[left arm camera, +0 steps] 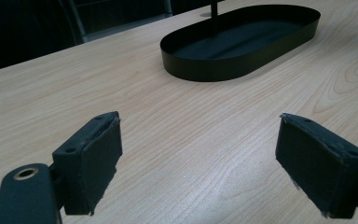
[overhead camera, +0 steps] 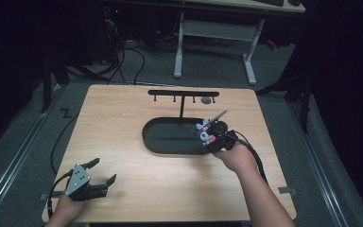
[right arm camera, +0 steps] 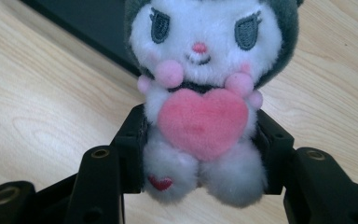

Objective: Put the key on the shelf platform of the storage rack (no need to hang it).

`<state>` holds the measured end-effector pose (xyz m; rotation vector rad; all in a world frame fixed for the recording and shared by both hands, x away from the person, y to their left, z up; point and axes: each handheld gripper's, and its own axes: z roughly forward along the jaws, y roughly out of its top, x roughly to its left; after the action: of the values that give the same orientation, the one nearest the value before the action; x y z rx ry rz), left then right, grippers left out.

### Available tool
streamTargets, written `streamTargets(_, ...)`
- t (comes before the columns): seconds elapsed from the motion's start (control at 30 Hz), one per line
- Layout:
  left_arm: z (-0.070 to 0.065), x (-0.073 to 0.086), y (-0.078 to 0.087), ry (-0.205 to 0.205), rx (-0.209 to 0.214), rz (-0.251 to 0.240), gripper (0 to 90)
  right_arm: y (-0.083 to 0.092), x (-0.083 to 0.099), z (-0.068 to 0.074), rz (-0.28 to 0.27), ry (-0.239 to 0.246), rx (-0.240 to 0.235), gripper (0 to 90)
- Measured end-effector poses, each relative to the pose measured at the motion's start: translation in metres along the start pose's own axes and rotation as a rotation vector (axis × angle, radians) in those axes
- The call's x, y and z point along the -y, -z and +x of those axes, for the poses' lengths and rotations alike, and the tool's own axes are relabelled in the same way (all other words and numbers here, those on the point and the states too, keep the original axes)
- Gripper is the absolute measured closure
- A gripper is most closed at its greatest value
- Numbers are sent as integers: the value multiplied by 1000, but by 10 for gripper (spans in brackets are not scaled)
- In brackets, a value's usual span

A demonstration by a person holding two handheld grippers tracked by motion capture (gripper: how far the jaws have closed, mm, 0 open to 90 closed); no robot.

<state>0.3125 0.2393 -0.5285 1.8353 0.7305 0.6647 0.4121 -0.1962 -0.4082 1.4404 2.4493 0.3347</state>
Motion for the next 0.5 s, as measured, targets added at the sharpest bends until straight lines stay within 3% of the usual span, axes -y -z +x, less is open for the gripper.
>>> streamTargets(0.5,0,0,0,2,-1,6,154,-35,-27,-8,28,-57,-4,494)
